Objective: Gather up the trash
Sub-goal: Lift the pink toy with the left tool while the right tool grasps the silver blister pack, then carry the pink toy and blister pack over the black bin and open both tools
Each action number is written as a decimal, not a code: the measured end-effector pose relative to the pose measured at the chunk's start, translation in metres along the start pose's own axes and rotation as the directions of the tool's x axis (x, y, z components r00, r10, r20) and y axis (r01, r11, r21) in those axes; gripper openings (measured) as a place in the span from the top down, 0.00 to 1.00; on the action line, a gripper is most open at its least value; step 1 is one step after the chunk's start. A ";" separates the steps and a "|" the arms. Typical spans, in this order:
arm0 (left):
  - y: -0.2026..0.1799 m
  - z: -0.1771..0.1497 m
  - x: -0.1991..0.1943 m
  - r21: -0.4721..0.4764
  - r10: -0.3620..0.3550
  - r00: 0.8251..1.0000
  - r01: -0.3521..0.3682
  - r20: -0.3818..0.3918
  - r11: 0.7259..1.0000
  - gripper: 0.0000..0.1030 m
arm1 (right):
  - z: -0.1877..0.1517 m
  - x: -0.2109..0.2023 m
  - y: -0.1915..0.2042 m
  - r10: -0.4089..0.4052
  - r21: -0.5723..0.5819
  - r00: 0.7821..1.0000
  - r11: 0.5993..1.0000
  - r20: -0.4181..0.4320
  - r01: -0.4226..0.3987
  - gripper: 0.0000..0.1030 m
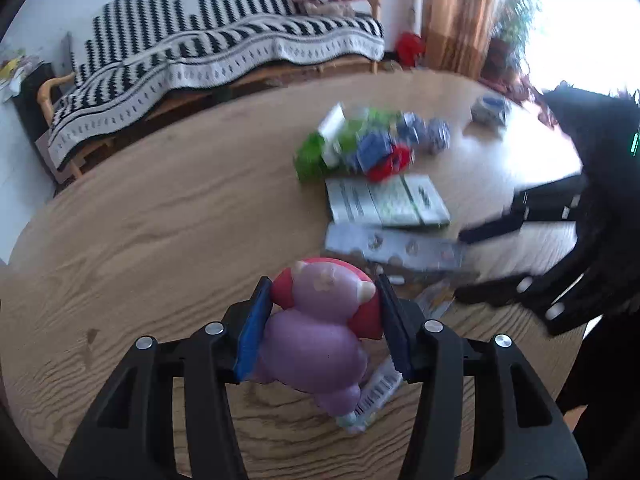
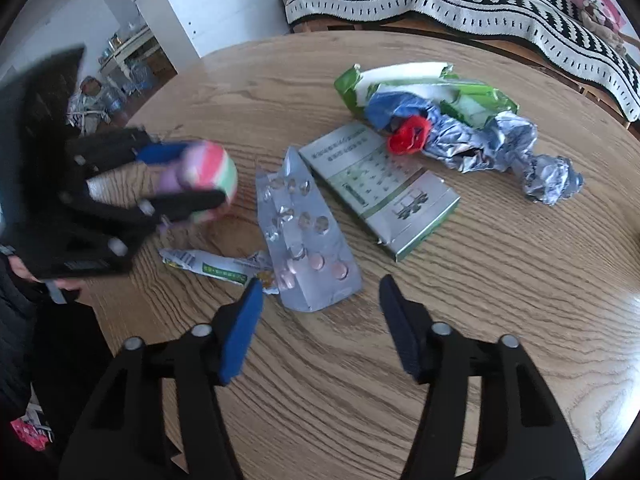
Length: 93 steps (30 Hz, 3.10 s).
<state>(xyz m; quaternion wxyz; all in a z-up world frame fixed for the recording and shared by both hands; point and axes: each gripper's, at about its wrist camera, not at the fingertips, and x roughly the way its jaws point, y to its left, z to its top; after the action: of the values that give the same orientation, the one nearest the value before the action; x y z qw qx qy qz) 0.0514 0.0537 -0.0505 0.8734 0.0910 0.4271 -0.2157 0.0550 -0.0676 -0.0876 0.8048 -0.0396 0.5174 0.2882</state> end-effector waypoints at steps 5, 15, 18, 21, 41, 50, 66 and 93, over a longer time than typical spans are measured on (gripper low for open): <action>0.010 0.011 -0.016 -0.088 0.014 0.999 -0.011 0.043 0.996 0.50 | 0.004 0.002 -0.002 0.030 0.008 1.000 1.000 0.009 -0.030 0.65; 0.003 0.039 -0.031 -0.185 0.046 0.995 -0.029 0.087 0.982 0.50 | -0.012 -0.045 -0.010 0.063 0.016 0.989 0.998 0.132 -0.066 0.72; -0.005 0.048 -0.032 -0.194 0.043 0.994 -0.023 0.099 0.981 0.50 | -0.025 -0.067 -0.027 0.038 0.056 0.985 0.997 0.168 -0.048 0.72; -0.021 0.060 -0.032 -0.185 0.029 0.994 -0.008 0.110 0.983 0.50 | -0.038 -0.087 -0.045 0.007 0.107 0.979 0.994 0.203 -0.030 0.72; -0.347 0.130 0.027 0.202 -0.356 0.933 0.339 0.051 0.919 0.50 | -0.285 -0.298 -0.232 -0.485 0.645 0.828 0.734 0.282 0.211 0.72; -0.507 0.110 0.070 0.320 -0.507 0.856 0.509 -0.096 0.799 0.50 | -0.434 -0.350 -0.292 -0.613 0.849 0.787 0.453 0.074 0.273 0.72; -0.604 0.083 0.131 0.316 -0.576 0.783 0.622 -0.237 0.716 0.47 | -0.500 -0.359 -0.311 -0.614 0.911 0.789 0.310 -0.028 0.273 0.72; -0.537 0.115 0.085 0.308 -0.548 0.828 0.556 -0.122 0.772 0.14 | -0.451 -0.347 -0.305 -0.615 0.895 0.788 0.359 0.012 0.266 0.23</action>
<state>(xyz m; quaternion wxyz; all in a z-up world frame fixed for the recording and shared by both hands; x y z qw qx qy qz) -0.0656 -0.4889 -0.0328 0.7381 0.1092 0.4035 -0.5296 -0.2597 -0.6309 -0.0700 0.8375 0.2762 0.4072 -0.2376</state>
